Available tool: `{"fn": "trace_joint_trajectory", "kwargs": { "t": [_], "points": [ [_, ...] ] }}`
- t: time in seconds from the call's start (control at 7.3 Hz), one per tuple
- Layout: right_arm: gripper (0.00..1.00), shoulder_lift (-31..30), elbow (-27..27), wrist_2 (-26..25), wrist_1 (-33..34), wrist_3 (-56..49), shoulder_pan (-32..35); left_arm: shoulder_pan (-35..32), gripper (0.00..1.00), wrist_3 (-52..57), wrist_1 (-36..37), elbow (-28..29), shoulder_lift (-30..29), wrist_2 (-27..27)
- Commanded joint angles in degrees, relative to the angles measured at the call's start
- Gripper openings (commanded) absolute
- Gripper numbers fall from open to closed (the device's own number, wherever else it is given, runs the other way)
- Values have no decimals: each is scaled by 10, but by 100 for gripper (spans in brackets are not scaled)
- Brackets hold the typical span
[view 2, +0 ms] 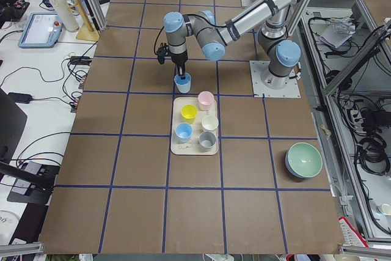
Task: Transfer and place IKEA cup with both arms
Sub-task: 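Lower the cup with the left gripper onto the white tray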
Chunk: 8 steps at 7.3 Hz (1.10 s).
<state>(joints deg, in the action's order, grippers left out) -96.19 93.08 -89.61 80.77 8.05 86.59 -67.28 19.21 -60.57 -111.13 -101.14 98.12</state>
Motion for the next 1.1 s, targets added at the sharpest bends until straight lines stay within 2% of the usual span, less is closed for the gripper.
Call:
{"fn": "trace_joint_trajectory", "kwargs": {
  "t": [0.0, 0.27, 0.41, 0.55, 0.82, 0.96],
  "points": [
    [100, 22, 9, -6, 15, -2, 37, 42, 0, 39, 38, -26, -14, 3],
    [100, 16, 13, -1, 17, -3, 35, 43, 0, 35, 39, -25, -23, 3],
    [100, 15, 11, -3, 22, -6, 31, 43, 22, 39, 37, -20, -33, 7],
    [100, 15, 11, -4, 38, -5, 31, 43, 99, 41, 38, -20, -40, 18],
    [100, 14, 13, -5, 61, 0, 29, 33, 100, 42, 38, -15, -34, 22],
    [100, 14, 13, -8, 64, 0, 28, 19, 100, 40, 19, 8, -24, 23]
  ]
}}
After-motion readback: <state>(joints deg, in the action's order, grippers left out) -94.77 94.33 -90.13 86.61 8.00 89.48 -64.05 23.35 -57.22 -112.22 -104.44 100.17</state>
